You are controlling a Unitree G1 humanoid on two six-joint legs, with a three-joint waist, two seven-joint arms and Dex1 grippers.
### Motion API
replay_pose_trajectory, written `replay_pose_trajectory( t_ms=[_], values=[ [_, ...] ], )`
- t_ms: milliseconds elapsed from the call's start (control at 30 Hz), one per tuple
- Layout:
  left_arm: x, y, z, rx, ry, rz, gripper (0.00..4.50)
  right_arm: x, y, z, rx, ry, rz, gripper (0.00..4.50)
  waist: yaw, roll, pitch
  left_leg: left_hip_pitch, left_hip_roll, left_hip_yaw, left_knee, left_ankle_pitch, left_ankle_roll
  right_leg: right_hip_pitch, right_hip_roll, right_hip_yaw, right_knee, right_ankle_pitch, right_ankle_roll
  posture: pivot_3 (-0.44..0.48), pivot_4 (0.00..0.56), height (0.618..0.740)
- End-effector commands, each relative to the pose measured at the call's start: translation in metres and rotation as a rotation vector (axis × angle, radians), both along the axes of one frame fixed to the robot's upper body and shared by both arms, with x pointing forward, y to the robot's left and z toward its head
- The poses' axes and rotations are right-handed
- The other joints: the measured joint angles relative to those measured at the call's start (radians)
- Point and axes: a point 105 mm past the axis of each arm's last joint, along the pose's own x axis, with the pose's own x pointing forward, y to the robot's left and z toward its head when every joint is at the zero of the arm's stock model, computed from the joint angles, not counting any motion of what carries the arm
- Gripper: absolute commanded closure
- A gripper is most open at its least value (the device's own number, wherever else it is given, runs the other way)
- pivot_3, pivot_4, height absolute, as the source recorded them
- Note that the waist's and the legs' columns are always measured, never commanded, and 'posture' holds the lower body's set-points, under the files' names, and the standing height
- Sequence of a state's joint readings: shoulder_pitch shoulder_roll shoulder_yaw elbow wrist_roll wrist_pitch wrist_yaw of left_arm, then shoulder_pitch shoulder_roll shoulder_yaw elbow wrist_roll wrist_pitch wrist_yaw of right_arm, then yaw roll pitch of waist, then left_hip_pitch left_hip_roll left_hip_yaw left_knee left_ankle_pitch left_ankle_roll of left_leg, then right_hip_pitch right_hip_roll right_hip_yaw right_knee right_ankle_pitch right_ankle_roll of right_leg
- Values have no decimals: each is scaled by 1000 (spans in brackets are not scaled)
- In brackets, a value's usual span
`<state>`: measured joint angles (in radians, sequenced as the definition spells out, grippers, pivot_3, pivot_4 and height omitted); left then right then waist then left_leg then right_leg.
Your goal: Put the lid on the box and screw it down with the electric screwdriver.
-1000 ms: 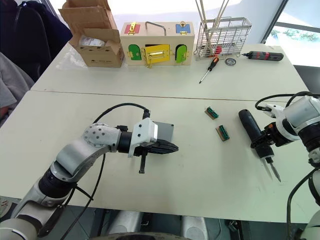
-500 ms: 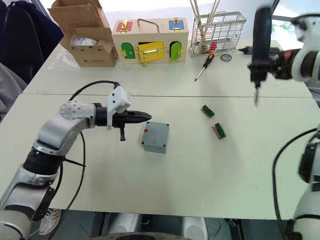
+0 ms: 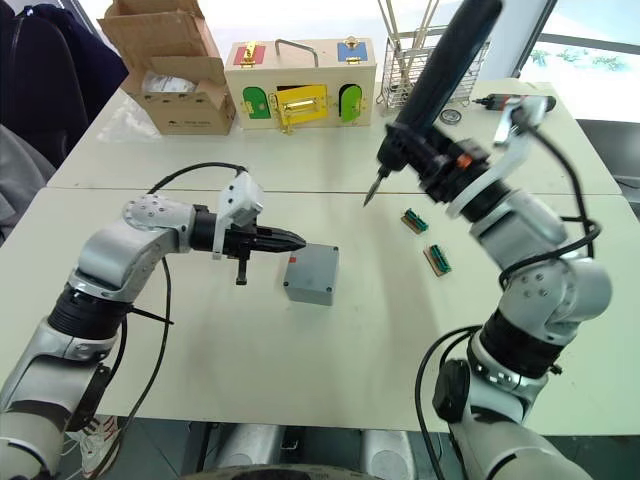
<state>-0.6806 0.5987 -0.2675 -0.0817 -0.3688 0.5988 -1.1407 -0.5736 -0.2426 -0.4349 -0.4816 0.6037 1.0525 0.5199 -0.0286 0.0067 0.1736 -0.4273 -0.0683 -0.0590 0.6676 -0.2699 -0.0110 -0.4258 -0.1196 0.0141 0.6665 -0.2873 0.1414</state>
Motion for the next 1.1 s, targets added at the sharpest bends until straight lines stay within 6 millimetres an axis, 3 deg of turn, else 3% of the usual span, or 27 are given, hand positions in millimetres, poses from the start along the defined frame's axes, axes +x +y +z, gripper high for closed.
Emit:
replay_pose_trajectory(
  t_ms=[33, 267, 1100],
  values=[
    [-2, -2, -1, 20, -28, -15, 4500, -16, 18, 17, -33, -134, 65, 2628, -10, 0, 0, 0, 0, 0, 0, 0, 0, 0, 0, 0, 0, 0, 0, 0, 150, 735],
    [-3, -4, -23, 96, -23, -20, 4500, -19, 34, 4, -28, -137, 94, 2628, -15, 0, 0, 0, 0, -2, -1, 0, 0, 0, 0, 0, 0, 0, 0, 0, 150, 735],
    [-1, 0, -26, 95, -32, 15, 4500, -8, 44, -32, -131, -113, 77, 2628, -14, 0, 0, 1, 0, -2, 0, 0, 0, 1, 0, 0, 0, 0, 0, 0, 150, 735]
  ],
)
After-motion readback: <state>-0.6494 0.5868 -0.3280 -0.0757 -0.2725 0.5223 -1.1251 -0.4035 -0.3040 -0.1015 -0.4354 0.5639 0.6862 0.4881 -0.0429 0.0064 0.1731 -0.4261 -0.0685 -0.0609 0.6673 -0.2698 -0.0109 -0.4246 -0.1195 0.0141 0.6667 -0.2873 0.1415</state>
